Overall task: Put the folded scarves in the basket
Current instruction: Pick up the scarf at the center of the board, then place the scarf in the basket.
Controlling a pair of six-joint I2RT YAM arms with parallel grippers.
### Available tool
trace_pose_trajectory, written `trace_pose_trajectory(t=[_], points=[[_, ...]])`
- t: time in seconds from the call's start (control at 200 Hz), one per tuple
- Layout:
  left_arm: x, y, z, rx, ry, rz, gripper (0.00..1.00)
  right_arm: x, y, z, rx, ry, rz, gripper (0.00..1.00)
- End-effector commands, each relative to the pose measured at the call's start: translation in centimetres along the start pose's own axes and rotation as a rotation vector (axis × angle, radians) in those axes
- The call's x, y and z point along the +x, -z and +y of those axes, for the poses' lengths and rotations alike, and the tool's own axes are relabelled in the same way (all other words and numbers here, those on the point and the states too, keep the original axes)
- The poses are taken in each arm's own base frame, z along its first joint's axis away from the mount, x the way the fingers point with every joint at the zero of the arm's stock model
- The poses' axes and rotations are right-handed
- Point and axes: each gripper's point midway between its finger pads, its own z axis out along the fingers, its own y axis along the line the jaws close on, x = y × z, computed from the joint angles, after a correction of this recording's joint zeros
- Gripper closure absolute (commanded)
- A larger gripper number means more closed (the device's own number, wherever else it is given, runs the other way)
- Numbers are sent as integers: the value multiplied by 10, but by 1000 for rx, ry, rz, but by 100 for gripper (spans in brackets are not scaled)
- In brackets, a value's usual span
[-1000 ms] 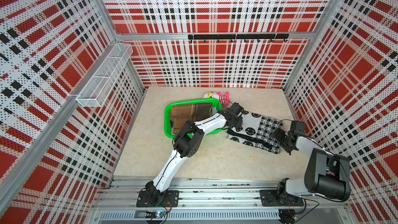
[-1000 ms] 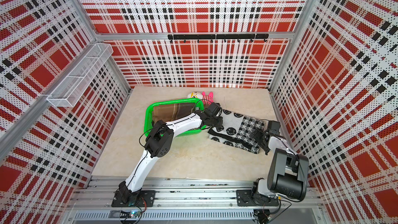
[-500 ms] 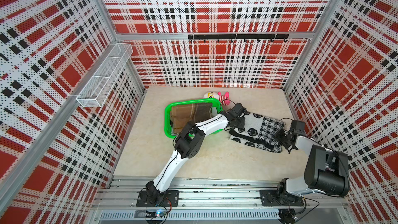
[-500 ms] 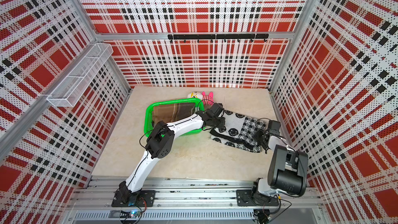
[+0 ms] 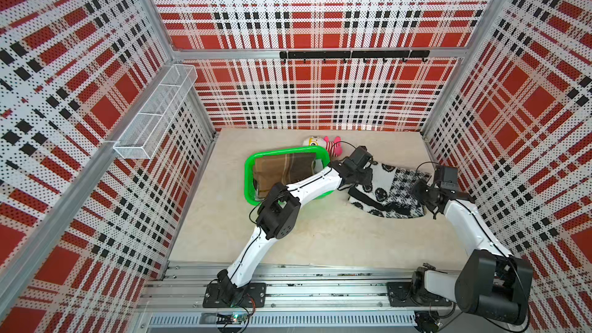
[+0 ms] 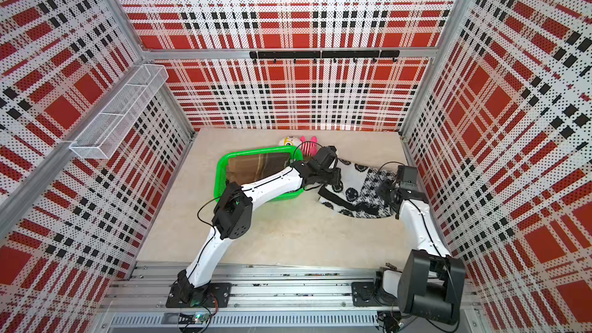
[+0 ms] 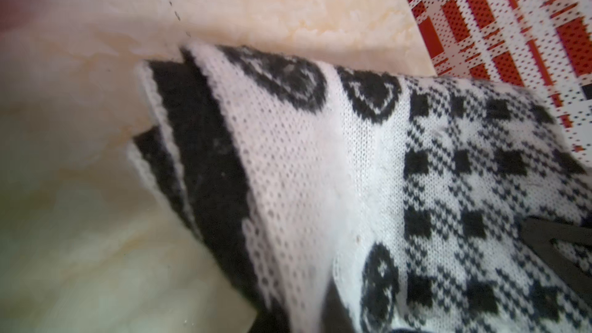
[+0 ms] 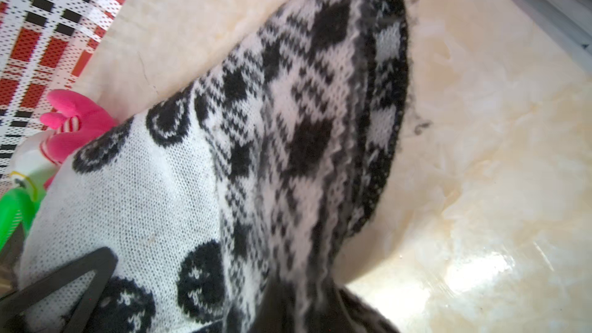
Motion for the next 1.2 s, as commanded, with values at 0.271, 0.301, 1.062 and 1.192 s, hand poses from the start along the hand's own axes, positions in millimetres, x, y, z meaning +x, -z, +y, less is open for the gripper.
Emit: trace_pose_trajectory(t=[0.271,0.301,1.062,1.192], points=[[-92,134,24,-23,41,-222,100,-21,54,163,-270,216,-14,100],[-95,145,32,-39,49,-236,100,-18,54,178,-286,234,-9,100],[-29,322,337,-512,487,-459,100,140,-43,406,-541,427,326,100],[-18,311,348,-522,501,-429,100,156,-55,389,-504,413,351,100]])
